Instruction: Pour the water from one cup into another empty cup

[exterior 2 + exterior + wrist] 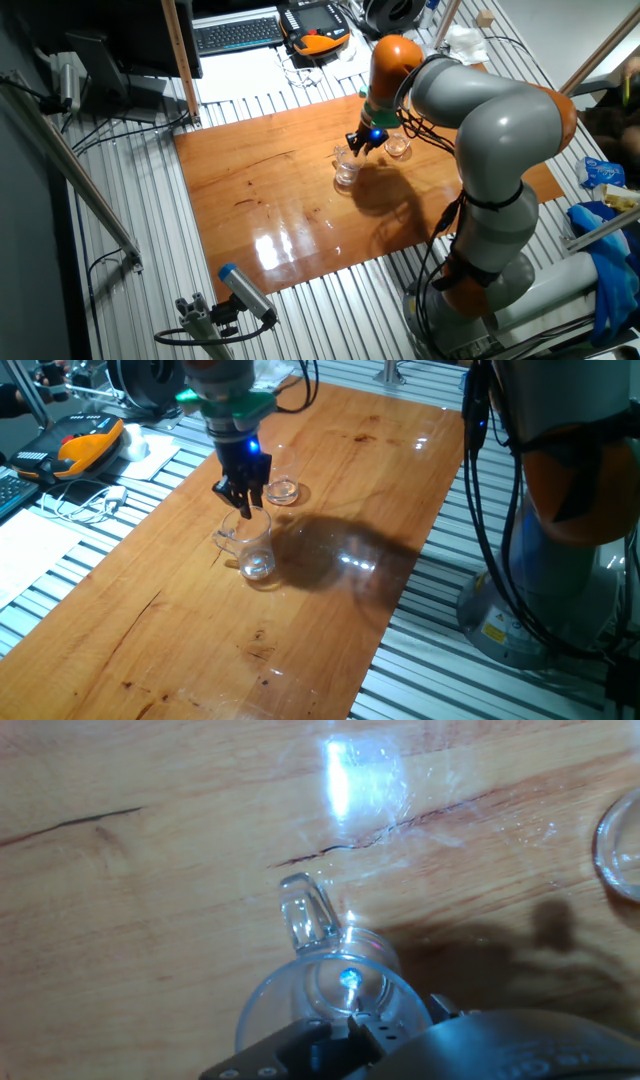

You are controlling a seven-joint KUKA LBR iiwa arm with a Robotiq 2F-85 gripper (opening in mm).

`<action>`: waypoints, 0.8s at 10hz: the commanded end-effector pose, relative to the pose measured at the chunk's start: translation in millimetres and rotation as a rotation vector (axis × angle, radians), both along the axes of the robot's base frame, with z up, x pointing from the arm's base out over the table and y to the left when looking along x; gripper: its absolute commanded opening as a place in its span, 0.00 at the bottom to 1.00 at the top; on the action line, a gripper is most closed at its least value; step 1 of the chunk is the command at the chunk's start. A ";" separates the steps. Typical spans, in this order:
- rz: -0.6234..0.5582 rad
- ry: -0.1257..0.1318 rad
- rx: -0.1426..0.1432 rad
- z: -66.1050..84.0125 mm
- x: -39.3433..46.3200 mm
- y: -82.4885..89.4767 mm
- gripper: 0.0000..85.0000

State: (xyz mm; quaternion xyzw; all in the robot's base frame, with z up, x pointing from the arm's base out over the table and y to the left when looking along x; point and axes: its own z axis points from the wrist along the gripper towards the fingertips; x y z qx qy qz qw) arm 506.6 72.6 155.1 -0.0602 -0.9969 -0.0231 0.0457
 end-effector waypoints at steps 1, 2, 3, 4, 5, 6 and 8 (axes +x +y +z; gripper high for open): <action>0.007 0.000 -0.032 12.6 0.6 -0.5 0.40; 0.008 -0.003 -0.042 23.7 1.8 -2.0 0.40; 0.019 -0.013 -0.064 32.5 2.0 -3.3 0.40; 0.020 -0.006 -0.067 43.5 2.9 -5.5 0.40; 0.030 0.003 -0.071 52.7 4.5 -8.0 0.20; 0.041 0.007 -0.074 61.5 5.6 -10.5 0.20; 0.079 -0.005 -0.087 72.8 5.9 -13.0 0.00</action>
